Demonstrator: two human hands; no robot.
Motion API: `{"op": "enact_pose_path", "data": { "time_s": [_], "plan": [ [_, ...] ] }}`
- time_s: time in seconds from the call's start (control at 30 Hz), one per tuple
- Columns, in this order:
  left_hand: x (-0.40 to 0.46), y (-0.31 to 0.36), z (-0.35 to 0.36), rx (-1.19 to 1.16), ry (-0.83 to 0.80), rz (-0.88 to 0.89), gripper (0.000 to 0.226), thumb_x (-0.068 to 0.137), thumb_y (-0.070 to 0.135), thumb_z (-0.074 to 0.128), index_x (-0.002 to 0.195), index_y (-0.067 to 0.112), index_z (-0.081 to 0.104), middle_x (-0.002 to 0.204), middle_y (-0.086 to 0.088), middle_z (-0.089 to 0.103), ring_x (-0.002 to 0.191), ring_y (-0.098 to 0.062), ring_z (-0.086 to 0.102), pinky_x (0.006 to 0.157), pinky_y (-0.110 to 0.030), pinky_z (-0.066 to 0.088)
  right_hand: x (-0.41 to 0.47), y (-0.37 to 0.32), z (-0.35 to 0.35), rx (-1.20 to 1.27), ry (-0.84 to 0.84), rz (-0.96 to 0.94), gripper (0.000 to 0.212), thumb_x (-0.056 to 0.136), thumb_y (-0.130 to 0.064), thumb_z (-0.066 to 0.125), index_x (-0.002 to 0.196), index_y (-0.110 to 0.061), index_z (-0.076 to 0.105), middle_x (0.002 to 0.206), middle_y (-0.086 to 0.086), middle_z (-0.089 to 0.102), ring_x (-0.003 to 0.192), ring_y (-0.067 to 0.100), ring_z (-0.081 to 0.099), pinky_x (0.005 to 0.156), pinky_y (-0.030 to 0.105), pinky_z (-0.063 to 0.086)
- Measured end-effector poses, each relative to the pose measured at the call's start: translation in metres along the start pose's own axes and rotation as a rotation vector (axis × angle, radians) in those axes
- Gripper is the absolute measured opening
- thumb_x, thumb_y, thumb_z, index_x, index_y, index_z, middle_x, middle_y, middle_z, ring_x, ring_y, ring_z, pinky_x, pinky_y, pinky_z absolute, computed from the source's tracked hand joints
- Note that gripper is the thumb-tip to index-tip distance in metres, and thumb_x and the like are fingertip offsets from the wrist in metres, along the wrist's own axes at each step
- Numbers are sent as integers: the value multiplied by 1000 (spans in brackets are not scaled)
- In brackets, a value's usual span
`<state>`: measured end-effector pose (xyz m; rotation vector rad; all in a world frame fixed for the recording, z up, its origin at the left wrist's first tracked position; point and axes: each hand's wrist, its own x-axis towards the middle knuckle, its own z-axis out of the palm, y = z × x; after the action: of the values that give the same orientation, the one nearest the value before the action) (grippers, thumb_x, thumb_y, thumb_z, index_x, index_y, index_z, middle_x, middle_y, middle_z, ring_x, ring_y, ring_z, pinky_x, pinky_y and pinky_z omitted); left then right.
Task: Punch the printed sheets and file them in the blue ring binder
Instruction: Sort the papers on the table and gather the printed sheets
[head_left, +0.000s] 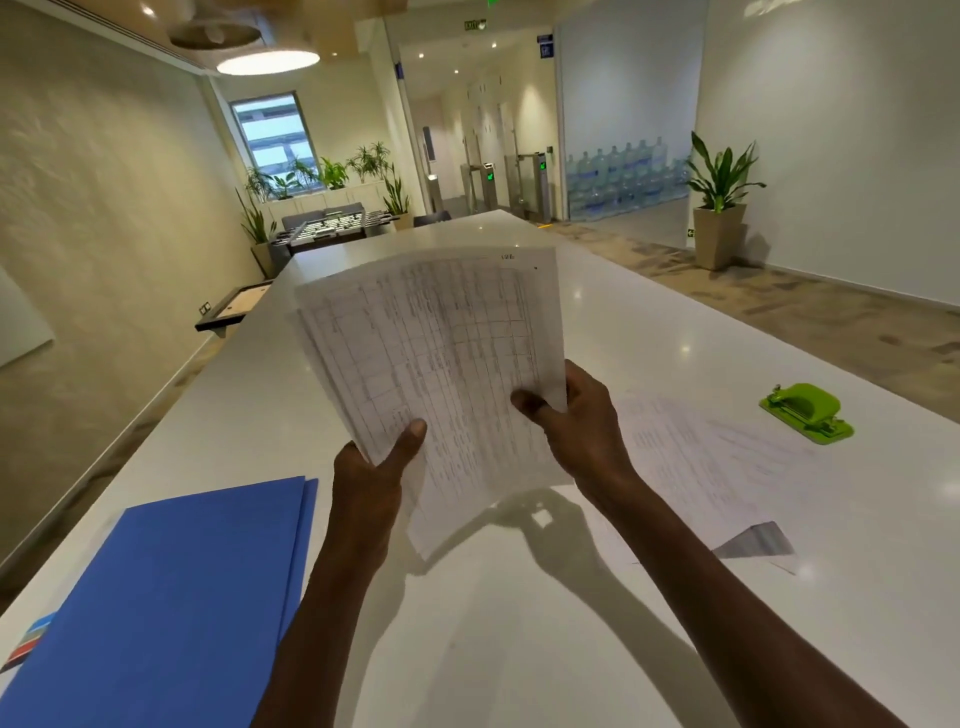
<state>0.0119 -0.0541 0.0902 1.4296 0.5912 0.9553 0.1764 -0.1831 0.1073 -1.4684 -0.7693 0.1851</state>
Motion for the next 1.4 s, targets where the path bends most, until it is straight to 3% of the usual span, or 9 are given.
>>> {"op": "enact_pose_path", "data": {
  "time_s": [0.1, 0.27, 0.5, 0.63, 0.73, 0.83, 0.97, 1.13, 1.4],
  "plan": [
    [-4, -11, 2, 26, 24, -7, 27, 83, 18, 73, 109, 23, 65, 103, 3, 75, 100, -19, 71, 82, -36, 60, -8, 15, 4, -4, -57, 33, 38, 84, -26, 70, 119, -18, 59, 109, -4, 68, 98, 13, 66, 80, 34, 59],
    [-13, -30, 1, 95, 47, -72, 48, 76, 23, 79, 121, 16, 61, 112, -3, 71, 107, -23, 67, 89, -47, 57, -22, 36, 10, -29, -117, 75, 36, 86, -21, 68, 120, -17, 60, 111, -5, 67, 101, 10, 65, 85, 34, 57],
    [-11, -34, 3, 95, 60, -61, 44, 82, 24, 74, 122, 18, 59, 112, 2, 69, 105, -18, 66, 84, -35, 57, -21, 38, 6, 29, -123, 93, 35, 84, -19, 71, 118, -19, 62, 109, -5, 69, 99, 8, 66, 81, 26, 56],
    [-12, -38, 5, 128, 69, -46, 39, 86, 26, 70, 122, 19, 58, 106, 6, 68, 95, -8, 65, 67, -18, 54, -23, 52, 1, -150, -232, 186, 44, 85, -7, 63, 127, -17, 55, 120, -3, 64, 104, 13, 63, 75, 19, 53],
    [-10, -36, 6, 155, 84, -25, 35, 88, 25, 68, 121, 17, 57, 103, 7, 67, 89, -4, 63, 65, -20, 51, -13, 52, -15, -294, -230, 261, 42, 85, -6, 60, 125, -16, 52, 120, 0, 63, 96, 11, 61, 72, 19, 52],
    [-8, -33, 5, 159, 95, -13, 34, 89, 24, 68, 120, 16, 57, 103, 3, 67, 88, -7, 63, 66, -23, 51, 1, 54, -46, -584, -76, 307, 51, 84, -22, 66, 130, -14, 46, 128, 12, 54, 113, 26, 52, 91, 39, 48],
    [-6, -35, 6, 173, 105, -7, 34, 88, 24, 68, 119, 17, 57, 100, 7, 65, 88, -10, 62, 66, -23, 50, 15, 57, -99, -975, 103, 521, 86, 82, -48, 67, 142, -1, 27, 139, 27, 36, 127, 41, 34, 97, 45, 39],
    [-4, -38, 8, 187, 95, -21, 39, 89, 26, 68, 123, 12, 56, 108, -3, 64, 90, -19, 61, 65, -25, 50, 14, 79, -148, -1022, 298, 779, 94, 68, -57, 76, 132, -2, 35, 139, 31, 30, 130, 45, 28, 103, 51, 32],
    [-8, -38, 11, 206, 76, -30, 37, 90, 24, 66, 124, 17, 53, 106, 0, 63, 86, -10, 61, 67, -26, 51, -6, 95, -153, -1229, 107, 823, 98, 56, -80, 64, 122, -9, 49, 129, 21, 43, 120, 39, 39, 93, 47, 39]
  ]
}}
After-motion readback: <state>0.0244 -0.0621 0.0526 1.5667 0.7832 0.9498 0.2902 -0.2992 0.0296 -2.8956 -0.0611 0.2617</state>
